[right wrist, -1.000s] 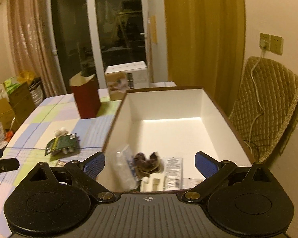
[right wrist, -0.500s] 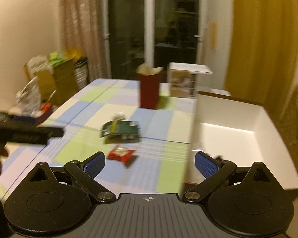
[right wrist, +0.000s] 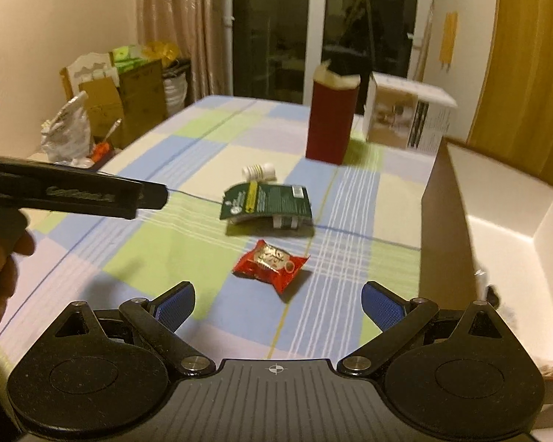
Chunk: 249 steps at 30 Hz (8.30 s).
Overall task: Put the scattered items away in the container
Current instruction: 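Move both tools back over the table toward the red candy packet, then grasp the red candy packet with the right gripper and lift it, then grasp the green card package with the left gripper while the right holds the candy, then carry the candy packet and green package over the white box, then open both grippers to drop the green package and candy into the box, then withdraw both tools from the box toward the lavender tube and pill bottle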
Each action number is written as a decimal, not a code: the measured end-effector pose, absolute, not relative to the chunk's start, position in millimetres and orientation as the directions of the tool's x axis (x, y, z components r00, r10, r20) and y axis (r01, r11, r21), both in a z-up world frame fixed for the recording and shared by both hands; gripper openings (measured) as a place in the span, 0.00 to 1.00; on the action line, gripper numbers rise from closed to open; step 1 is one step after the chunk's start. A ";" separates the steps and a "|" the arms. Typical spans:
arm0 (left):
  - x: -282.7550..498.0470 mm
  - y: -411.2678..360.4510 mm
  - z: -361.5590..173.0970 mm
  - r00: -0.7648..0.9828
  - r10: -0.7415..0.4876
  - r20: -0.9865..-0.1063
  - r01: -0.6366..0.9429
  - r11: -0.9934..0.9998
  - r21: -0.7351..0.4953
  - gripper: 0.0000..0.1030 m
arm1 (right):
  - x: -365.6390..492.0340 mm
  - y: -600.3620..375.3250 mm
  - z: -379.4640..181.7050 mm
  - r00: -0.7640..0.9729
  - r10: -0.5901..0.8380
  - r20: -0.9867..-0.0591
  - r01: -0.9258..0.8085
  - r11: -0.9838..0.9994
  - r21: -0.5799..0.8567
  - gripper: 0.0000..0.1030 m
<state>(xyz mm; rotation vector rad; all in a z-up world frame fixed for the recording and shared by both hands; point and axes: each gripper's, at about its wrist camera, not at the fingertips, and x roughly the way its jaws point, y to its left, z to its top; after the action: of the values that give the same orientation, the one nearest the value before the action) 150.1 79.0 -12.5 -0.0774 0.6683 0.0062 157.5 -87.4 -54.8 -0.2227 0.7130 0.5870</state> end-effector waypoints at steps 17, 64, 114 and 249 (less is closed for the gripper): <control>174.7 94.4 -45.5 0.744 -0.029 -0.668 -0.064 0.991 -0.115 0.85 | 214.9 -46.6 -116.8 0.603 0.396 -0.692 -0.656 0.740 -0.148 0.83; 280.8 16.4 -92.2 0.706 -0.134 -0.696 0.117 0.991 -0.073 0.54 | 186.5 -117.5 -111.1 0.586 0.339 -0.736 -0.526 0.850 -0.027 0.33; 116.8 1.0 -4.3 0.721 -0.111 -0.684 0.157 0.988 0.006 0.28 | 116.7 -144.4 -40.3 0.656 0.381 -0.652 -0.536 0.843 -0.046 0.33; 145.4 -120.0 27.9 0.719 -0.269 -0.641 0.390 0.919 0.052 0.45 | 199.7 -326.9 25.3 0.767 0.173 -0.618 -0.106 0.984 0.144 0.34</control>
<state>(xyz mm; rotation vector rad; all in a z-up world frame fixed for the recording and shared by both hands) 145.4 -120.0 27.9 0.1887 0.6767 -0.3670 199.7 -326.9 25.3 0.1028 0.6808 0.1513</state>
